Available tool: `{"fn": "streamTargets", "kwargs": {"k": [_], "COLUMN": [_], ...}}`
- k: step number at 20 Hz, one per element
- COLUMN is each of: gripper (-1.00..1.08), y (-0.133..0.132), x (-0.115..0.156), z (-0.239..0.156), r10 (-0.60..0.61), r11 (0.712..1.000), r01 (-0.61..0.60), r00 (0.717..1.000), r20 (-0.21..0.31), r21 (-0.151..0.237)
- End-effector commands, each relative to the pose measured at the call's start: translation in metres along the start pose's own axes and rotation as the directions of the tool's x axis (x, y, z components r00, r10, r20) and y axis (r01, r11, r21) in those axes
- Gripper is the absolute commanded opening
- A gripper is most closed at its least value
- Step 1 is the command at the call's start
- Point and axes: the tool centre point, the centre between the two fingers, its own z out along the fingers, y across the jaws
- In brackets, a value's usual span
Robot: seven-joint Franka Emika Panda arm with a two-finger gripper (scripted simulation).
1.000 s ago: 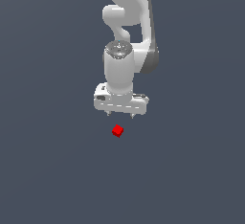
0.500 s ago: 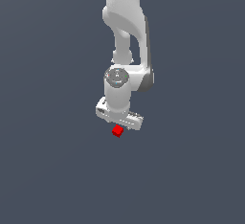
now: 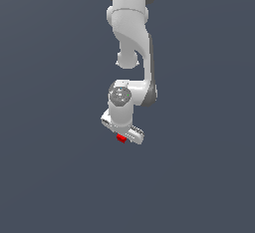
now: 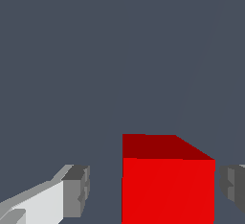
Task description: Lift up the red cube by 0.2 meters.
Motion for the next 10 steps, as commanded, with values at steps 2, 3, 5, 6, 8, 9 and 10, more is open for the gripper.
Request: {"fn": "streamTargets", "kwargs": {"k": [2, 3, 5, 6, 8, 9, 10], "gripper": [1.0, 1.0, 1.0, -1.0, -1.0, -1.0, -1.0], "y": [0.0002, 0.0001, 0.0, 0.0, 0.0, 0.0, 0.0], "x": [0.0011, 0.0012, 0.0013, 0.0013, 0.0013, 0.0013, 0.0013], "z": [0.0062, 0.0065, 0.006, 0.006, 0.006, 0.006, 0.006], "r10": [0.021, 0.022, 0.021, 0.021, 0.021, 0.021, 0.021], "r11": [1.0, 1.0, 1.0, 1.0, 1.0, 1.0, 1.0], "r01": [-0.021, -0.022, -0.021, -0.021, -0.021, -0.021, -0.021], "r00": [1.0, 1.0, 1.0, 1.0, 1.0, 1.0, 1.0], "r20": [0.002, 0.003, 0.003, 0.003, 0.003, 0.003, 0.003], "r21": [0.0, 0.0, 0.001, 0.001, 0.001, 0.001, 0.001]}}
